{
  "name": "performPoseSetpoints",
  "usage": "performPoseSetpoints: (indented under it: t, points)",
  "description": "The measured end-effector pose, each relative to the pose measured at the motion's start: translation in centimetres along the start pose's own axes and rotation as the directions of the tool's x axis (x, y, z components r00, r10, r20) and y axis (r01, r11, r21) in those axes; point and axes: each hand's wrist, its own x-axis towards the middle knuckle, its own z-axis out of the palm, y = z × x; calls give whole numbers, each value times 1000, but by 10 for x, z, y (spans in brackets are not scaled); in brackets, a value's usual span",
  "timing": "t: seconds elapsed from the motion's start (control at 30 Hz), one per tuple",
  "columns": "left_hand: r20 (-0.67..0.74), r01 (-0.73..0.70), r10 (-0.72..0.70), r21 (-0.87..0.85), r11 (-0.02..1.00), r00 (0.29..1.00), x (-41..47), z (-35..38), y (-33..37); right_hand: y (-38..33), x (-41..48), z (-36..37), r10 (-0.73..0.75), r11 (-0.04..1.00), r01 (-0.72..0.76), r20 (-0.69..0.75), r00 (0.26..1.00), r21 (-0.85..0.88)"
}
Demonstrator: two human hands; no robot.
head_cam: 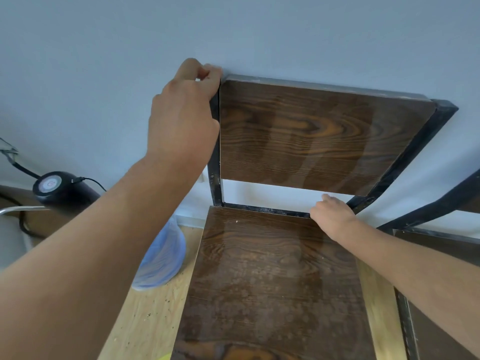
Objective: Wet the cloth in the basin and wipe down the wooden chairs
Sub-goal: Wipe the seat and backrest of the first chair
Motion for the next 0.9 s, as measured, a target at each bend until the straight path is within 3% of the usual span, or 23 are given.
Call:
performPoseSetpoints:
  t: [0.17, 0.3, 0.4, 0.53, 0.6, 0.7, 0.8, 0.9]
  points:
    - [-4, 23, -23, -16, 1000, 1000, 1, 1, -1, -20, 6, -11, 219, 903, -192, -28, 975, 383]
    - [-15, 21, -21, -6, 1000, 1000, 0, 2, 0, -91, 30, -27, 202, 723, -24, -178, 963, 691]
    - [-21, 4, -4, -1, 1000, 1000, -1, 2, -2, -144, 48, -49, 139, 585, 133, -260, 955, 800]
    - [-25, 5, -6, -12, 1000, 1000, -1, 2, -1, -152, 49, -41, 119, 595, 242, -382, 917, 767]
    - [-18, 6, -6, -6, 1000, 1000, -1, 1, 0, -149, 33, -24, 88, 648, 364, -540, 837, 669]
    - [-16, 3, -3, 8, 1000, 1000, -1, 1, 1, -162, 8, -6, -160, 754, 533, -681, 715, 383]
    - [-14, 3, -3, 4, 1000, 1000, -2, 1, 0, -173, 2, -7, -245, 758, 549, -626, 740, 352]
    - [-14, 1, -1, 7, 1000, 1000, -2, 1, -1, -143, 0, -6, -110, 823, 403, -584, 804, 400]
